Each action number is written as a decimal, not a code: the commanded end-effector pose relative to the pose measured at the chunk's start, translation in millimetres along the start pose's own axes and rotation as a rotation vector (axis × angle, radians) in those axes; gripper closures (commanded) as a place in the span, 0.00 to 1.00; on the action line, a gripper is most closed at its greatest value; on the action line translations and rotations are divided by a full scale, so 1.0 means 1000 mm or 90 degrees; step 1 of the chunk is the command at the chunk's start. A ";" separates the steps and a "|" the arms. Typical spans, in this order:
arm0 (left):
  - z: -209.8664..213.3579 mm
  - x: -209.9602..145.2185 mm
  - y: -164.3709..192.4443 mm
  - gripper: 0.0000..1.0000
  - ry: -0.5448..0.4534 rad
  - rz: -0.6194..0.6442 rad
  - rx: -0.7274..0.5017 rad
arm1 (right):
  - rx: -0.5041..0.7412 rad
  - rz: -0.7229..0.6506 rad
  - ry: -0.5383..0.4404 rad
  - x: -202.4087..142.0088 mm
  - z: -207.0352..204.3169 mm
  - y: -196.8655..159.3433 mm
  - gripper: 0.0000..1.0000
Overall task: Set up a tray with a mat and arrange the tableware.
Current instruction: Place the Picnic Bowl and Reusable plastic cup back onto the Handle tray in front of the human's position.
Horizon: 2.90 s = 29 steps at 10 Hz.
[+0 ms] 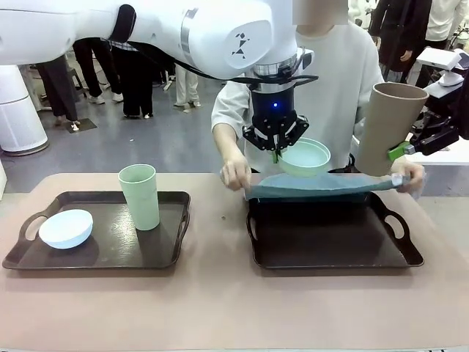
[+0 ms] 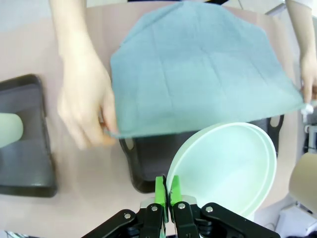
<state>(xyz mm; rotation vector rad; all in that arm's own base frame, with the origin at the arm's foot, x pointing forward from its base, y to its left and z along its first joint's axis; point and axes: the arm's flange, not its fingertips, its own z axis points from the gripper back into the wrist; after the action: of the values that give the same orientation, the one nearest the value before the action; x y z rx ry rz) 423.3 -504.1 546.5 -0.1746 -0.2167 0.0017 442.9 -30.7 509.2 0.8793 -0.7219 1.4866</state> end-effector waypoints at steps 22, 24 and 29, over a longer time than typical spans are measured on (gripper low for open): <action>0.000 0.001 0.001 1.00 -0.009 -0.006 0.001 | 0.000 0.011 0.005 0.000 0.001 -0.003 1.00; 0.000 0.001 0.001 1.00 -0.009 -0.006 0.001 | 0.000 0.011 0.005 0.000 0.001 -0.003 1.00; 0.000 0.000 0.000 0.96 0.000 0.000 0.000 | 0.005 0.014 -0.007 -0.014 -0.003 -0.003 0.19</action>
<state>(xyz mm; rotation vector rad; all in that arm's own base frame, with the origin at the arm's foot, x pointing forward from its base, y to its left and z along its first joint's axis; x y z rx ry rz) 423.4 -504.0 546.5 -0.1739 -0.2167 0.0015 443.3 -31.7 506.1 0.8832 -0.7229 1.4867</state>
